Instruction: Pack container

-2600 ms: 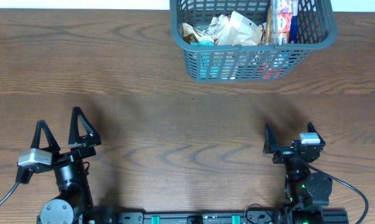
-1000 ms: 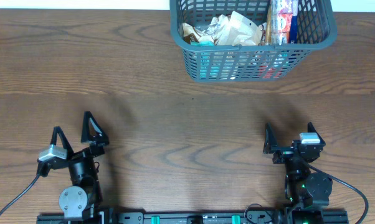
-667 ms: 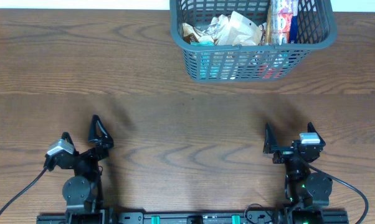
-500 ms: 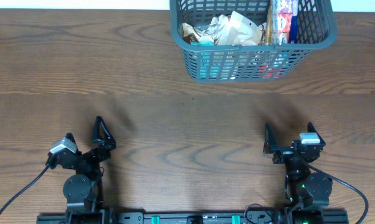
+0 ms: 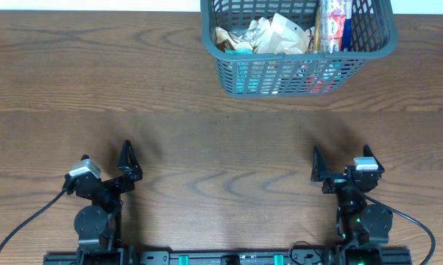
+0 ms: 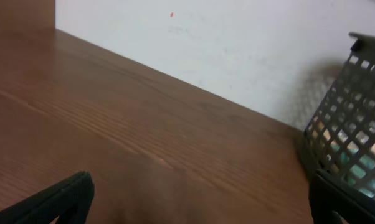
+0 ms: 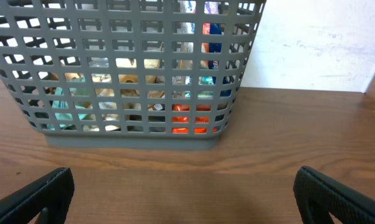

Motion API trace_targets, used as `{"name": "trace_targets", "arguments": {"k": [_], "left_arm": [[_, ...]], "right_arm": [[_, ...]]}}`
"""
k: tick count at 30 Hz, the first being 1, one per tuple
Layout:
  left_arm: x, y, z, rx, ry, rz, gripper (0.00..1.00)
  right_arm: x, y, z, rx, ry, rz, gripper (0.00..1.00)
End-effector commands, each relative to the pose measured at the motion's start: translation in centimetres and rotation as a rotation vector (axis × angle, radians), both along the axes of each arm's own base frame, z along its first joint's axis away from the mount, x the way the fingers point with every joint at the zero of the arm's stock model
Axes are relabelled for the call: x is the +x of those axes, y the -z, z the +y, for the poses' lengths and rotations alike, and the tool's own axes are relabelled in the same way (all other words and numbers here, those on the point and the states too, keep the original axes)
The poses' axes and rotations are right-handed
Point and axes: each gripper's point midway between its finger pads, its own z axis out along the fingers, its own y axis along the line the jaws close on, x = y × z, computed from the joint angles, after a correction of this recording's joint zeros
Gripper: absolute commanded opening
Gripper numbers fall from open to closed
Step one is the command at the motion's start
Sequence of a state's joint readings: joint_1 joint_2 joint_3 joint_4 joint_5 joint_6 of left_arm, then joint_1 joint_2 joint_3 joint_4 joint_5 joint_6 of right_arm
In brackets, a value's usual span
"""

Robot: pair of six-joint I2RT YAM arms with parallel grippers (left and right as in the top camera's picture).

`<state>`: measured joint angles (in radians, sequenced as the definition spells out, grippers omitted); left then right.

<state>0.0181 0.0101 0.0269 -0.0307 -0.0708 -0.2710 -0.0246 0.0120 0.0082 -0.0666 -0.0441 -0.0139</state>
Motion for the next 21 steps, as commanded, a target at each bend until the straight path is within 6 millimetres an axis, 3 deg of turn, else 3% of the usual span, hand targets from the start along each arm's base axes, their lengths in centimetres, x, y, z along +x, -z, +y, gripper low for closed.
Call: {"name": "trace_targets", "arguments": {"k": [1,21], "left_arm": [[-0.06,1.90,-0.08,0.089,0.018,0.067,0.99],[0.06,2.74,-0.64,0.134,0.060,0.110,0.99]], "right_arm": [[-0.02,0.10,0.00,0.005,0.003,0.001,0.99],[-0.02,0.10,0.00,0.005,0.003,0.001,0.99]]}}
